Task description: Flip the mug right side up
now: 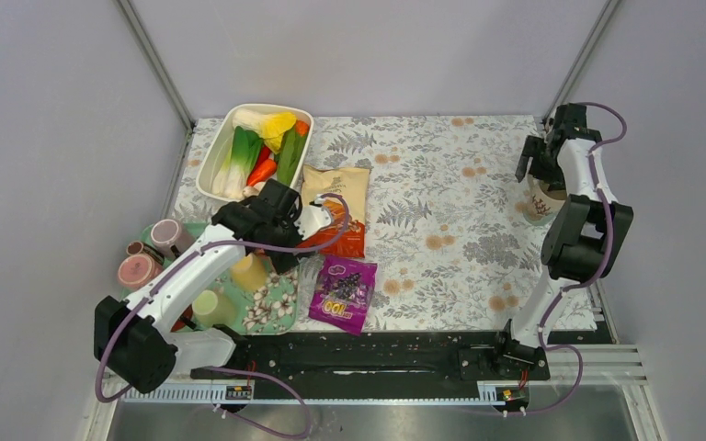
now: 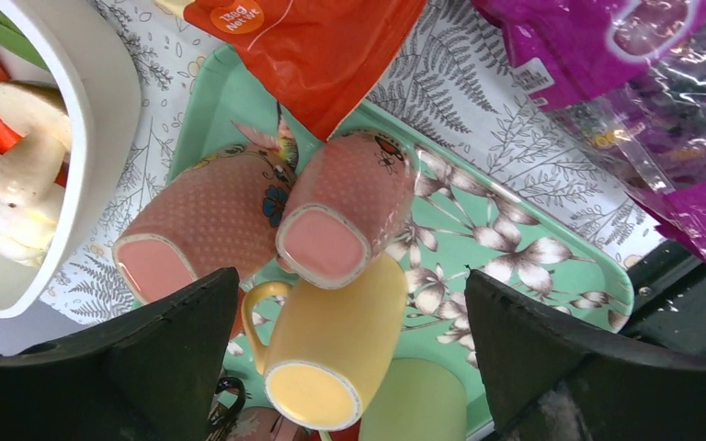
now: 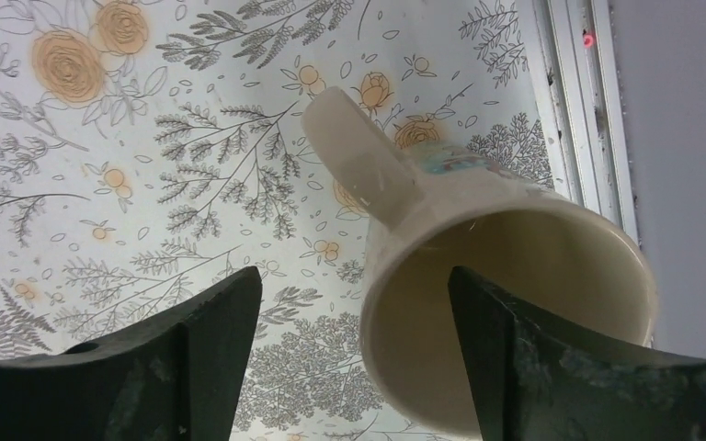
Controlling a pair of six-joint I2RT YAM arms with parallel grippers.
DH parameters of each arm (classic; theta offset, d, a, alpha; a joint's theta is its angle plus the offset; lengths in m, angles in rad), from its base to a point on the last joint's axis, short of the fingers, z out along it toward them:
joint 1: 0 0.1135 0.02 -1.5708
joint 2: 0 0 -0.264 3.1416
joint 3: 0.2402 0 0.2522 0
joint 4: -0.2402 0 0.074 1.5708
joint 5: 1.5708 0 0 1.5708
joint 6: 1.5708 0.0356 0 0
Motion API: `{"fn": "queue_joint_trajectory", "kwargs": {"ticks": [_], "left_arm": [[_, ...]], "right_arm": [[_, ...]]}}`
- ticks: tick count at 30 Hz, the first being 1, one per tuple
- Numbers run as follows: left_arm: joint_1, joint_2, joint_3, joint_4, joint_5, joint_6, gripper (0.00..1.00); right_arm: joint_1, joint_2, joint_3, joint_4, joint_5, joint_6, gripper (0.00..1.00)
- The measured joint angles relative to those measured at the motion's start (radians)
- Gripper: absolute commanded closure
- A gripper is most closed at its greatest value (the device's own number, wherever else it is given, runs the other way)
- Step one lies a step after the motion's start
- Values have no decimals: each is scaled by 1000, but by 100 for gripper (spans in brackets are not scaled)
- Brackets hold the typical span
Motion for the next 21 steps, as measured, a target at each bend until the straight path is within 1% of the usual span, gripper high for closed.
{"fn": "queue_joint_trajectory", "kwargs": {"ticks": [2, 3, 9, 16, 17, 21], "left_arm": [[0, 9, 0, 13, -8, 2, 1], [0, 15, 0, 14, -10, 10, 1], [25, 74, -1, 14, -14, 97, 1], [83, 126, -13, 30, -1, 214, 1], [93, 142, -12, 30, 10, 225, 2], [119, 209, -12, 30, 46, 253, 13]], "right_arm": [[2, -19, 0, -3, -11, 0, 3], [3, -33, 0, -4, -14, 0, 1], [49, -141, 5, -23, -18, -2, 1], [172, -243, 5, -32, -21, -19, 0], [192, -251, 5, -32, -22, -22, 0], [245, -270, 0, -32, -37, -29, 1]]}}
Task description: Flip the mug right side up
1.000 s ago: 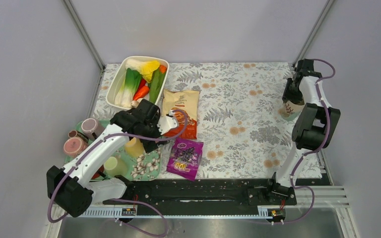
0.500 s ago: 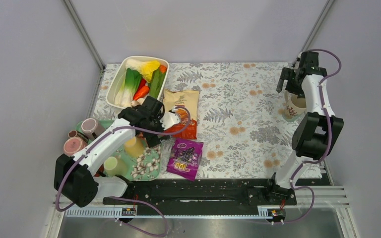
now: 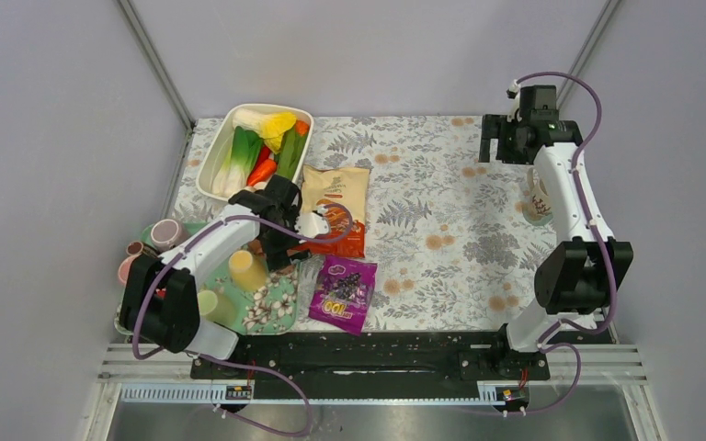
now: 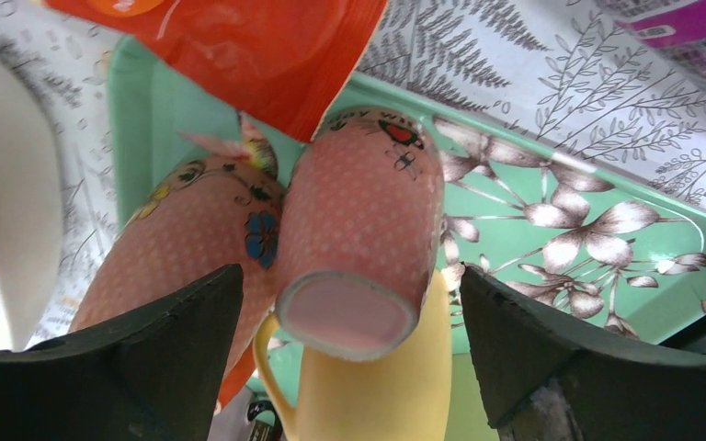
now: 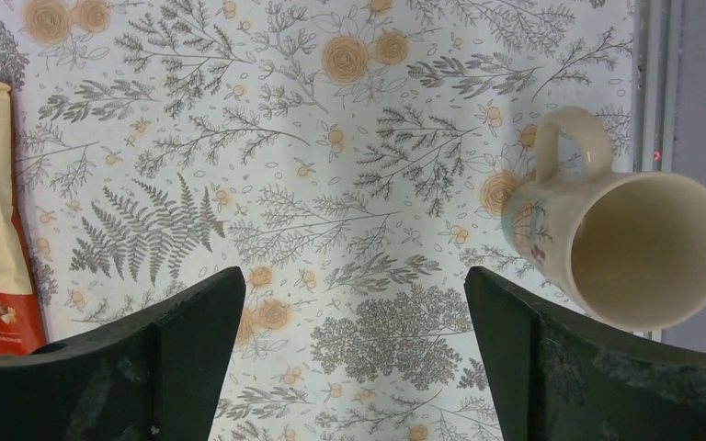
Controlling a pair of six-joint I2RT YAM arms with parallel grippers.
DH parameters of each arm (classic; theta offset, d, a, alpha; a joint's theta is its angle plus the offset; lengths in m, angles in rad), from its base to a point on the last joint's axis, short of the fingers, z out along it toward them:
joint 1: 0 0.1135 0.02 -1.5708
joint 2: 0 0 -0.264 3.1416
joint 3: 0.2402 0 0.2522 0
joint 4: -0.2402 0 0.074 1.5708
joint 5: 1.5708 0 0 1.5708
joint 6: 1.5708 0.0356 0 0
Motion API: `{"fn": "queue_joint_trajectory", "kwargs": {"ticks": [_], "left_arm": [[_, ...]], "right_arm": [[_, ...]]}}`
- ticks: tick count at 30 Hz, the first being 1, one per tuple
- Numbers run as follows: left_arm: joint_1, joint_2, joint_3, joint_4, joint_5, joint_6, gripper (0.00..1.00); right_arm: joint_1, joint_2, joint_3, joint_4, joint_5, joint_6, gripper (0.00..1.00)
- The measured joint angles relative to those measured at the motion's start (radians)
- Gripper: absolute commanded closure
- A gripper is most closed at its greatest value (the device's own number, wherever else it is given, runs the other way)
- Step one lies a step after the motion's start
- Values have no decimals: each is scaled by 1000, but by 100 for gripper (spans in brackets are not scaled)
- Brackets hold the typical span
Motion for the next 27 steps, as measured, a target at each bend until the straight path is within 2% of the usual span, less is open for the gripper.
{"fn": "queue_joint_trajectory", "kwargs": {"ticks": [8, 14, 16, 17, 19, 24, 27], "left_arm": [[6, 48, 0, -8, 97, 25, 36], [6, 69, 4, -9, 105, 27, 39], [6, 70, 4, -9, 105, 27, 35], [6, 70, 4, -9, 105, 27, 26], [6, 70, 4, -8, 105, 28, 18], [6, 82, -31, 10, 95, 47, 17], [6, 82, -61, 30, 89, 63, 21]], "right_arm": [[16, -50, -47, 1, -21, -1, 1], [46, -68, -50, 8, -48, -1, 1], [56, -74, -54, 8, -60, -1, 1], [61, -77, -56, 8, -64, -1, 1], [75, -84, -59, 8, -71, -1, 0], [113, -121, -87, 20, -100, -5, 1], [123, -139, -102, 28, -118, -5, 1]]}}
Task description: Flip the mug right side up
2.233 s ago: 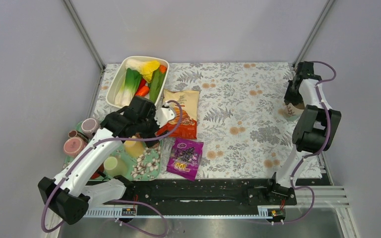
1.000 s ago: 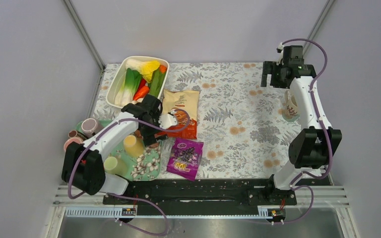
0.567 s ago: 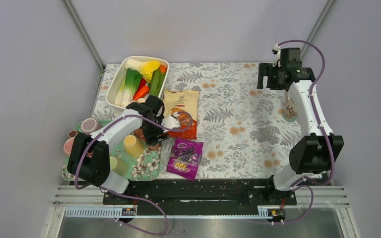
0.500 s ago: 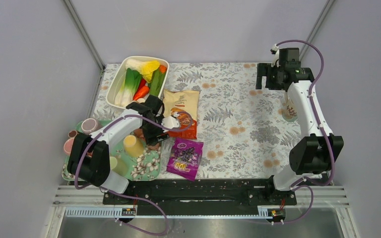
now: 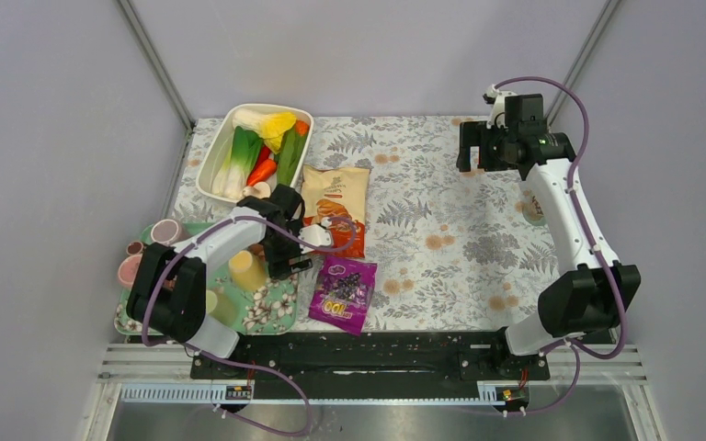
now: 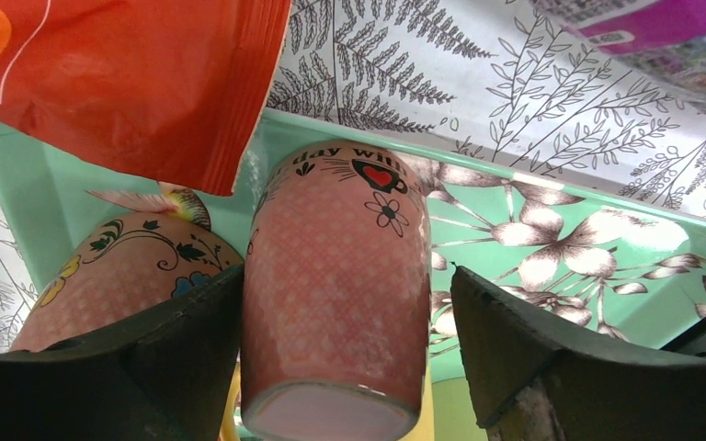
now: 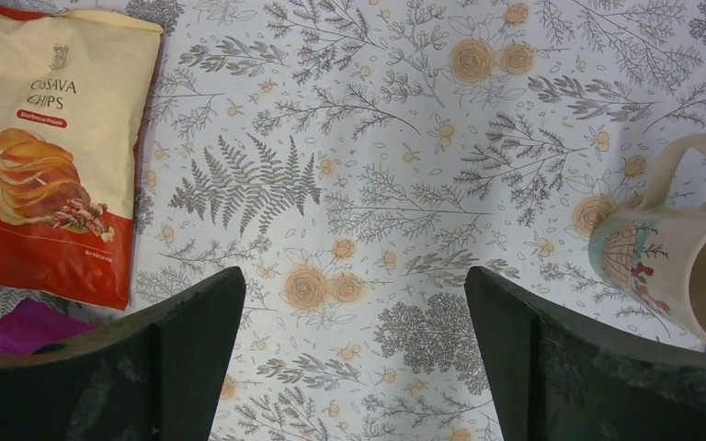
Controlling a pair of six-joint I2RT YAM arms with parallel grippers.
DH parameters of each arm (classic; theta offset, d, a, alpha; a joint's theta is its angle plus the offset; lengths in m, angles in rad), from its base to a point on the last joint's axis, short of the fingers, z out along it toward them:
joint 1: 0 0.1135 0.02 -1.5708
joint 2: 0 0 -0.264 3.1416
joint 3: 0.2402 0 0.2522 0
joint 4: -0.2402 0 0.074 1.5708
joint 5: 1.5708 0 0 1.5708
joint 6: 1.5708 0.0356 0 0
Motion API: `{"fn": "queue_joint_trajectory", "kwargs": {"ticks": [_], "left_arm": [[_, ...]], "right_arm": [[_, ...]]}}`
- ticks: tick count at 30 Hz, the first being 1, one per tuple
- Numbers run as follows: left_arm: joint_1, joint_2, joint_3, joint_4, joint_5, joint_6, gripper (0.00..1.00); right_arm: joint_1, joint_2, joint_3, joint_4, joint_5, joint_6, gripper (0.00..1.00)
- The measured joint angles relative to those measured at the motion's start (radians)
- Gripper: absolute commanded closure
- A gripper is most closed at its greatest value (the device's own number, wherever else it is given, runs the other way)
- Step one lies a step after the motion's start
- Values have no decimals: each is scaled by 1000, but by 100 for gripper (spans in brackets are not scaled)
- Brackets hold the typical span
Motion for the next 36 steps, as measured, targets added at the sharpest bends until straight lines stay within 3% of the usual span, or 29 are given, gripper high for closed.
{"fn": "queue_joint_trajectory", "kwargs": {"ticks": [3, 6, 8, 14, 19, 30, 36], "left_arm": [[0, 0, -10, 14, -3, 6, 42], [3, 0, -11, 22, -3, 5, 82], [5, -5, -10, 21, 2, 2, 100], [10, -18, -10, 21, 12, -27, 100], [22, -75, 25, 13, 54, -95, 100], [55, -154, 145, 6, 153, -261, 100], [65, -232, 249, 10, 288, -369, 100]], "right_arm": [[1, -4, -3, 10, -7, 0, 1], [1, -5, -6, 12, -14, 0, 0], [3, -6, -11, 14, -17, 0, 1], [34, -30, -40, 35, -36, 7, 1], [99, -120, -151, 123, -181, 71, 1], [354, -266, -517, 591, -416, 395, 2], [450, -224, -558, 793, -446, 575, 5]]}}
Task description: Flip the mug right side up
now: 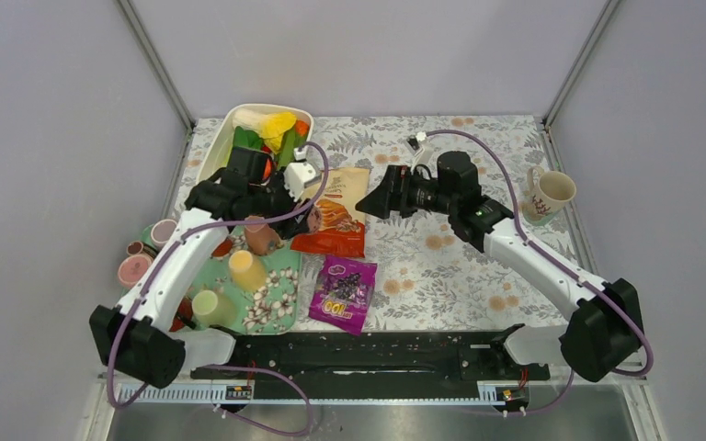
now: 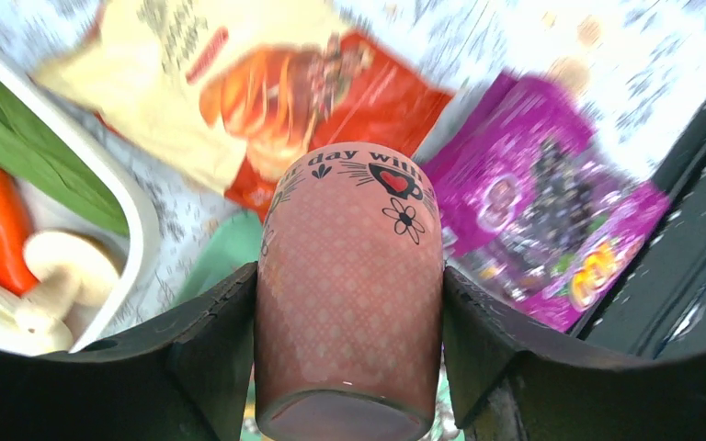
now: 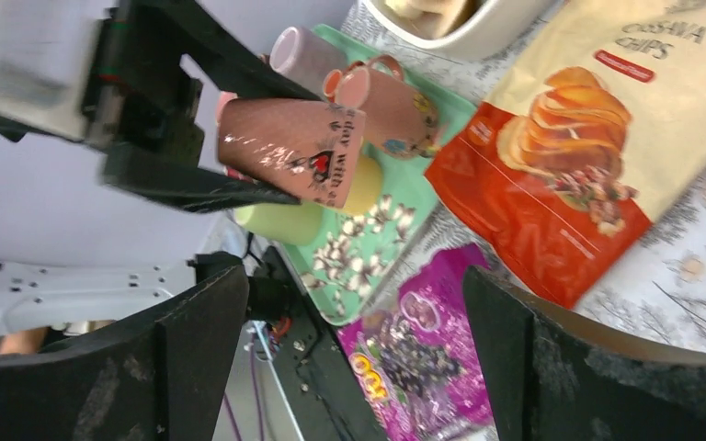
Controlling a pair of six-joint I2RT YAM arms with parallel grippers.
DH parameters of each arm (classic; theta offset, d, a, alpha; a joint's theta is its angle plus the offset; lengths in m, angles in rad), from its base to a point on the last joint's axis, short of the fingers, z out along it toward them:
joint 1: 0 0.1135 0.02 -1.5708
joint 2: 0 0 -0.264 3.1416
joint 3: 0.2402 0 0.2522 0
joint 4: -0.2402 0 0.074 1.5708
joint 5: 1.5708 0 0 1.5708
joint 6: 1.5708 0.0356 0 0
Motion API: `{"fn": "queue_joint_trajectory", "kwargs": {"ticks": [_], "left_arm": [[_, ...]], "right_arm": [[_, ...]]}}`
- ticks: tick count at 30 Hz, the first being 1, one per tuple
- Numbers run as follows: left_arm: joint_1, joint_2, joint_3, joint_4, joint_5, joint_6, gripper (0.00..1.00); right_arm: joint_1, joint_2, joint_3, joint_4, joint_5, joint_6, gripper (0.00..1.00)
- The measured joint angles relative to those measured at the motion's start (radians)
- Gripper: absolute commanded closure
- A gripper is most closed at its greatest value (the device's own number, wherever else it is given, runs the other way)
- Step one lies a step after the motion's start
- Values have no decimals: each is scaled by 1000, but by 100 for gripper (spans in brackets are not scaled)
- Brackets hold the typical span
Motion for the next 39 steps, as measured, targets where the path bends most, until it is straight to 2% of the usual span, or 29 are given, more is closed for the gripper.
{"fn": "queue_joint_trajectory", "kwargs": {"ticks": [5, 10, 13, 17, 18, 19, 20, 23, 24, 25, 28, 29, 32, 34, 36, 39], "left_arm": [[0, -113, 59, 55, 133, -92, 100], [0, -151, 109, 94, 222, -155, 100], [0, -151, 112, 105, 259, -179, 100], [0, -150, 112, 118, 288, -199, 100], [0, -150, 112, 123, 292, -202, 100], [0, -150, 112, 129, 298, -206, 100], [0, -150, 112, 132, 301, -209, 100], [0, -150, 111, 132, 326, -222, 100], [0, -150, 111, 126, 351, -232, 100], [0, -150, 111, 122, 375, -238, 99], [-5, -153, 111, 124, 393, -230, 12], [-5, -153, 111, 122, 393, -222, 2], [-9, -154, 109, 116, 330, -180, 1], [-4, -159, 105, 113, 263, -165, 1], [-3, -164, 103, 105, 172, -144, 1], [-3, -164, 101, 87, 63, -114, 1]], "right_arm": [[42, 43, 0, 145, -11, 134, 7], [95, 102, -2, 332, -42, 281, 10], [110, 135, -2, 442, -66, 370, 17], [128, 185, 0, 587, -115, 496, 35], [134, 199, 2, 621, -130, 530, 46], [140, 211, 3, 653, -139, 560, 51], [145, 220, 5, 674, -152, 581, 64], [156, 243, 13, 753, -189, 647, 94], [156, 245, 14, 776, -206, 653, 100], [156, 245, 20, 803, -234, 655, 100], [153, 234, 30, 799, -261, 631, 100], [147, 229, 34, 776, -264, 613, 100], [107, 180, 35, 623, -267, 536, 100], [30, 126, 37, 456, -245, 431, 100], [-55, 74, 62, 251, -186, 278, 100], [-164, 41, 167, -82, 0, 6, 100]]}}
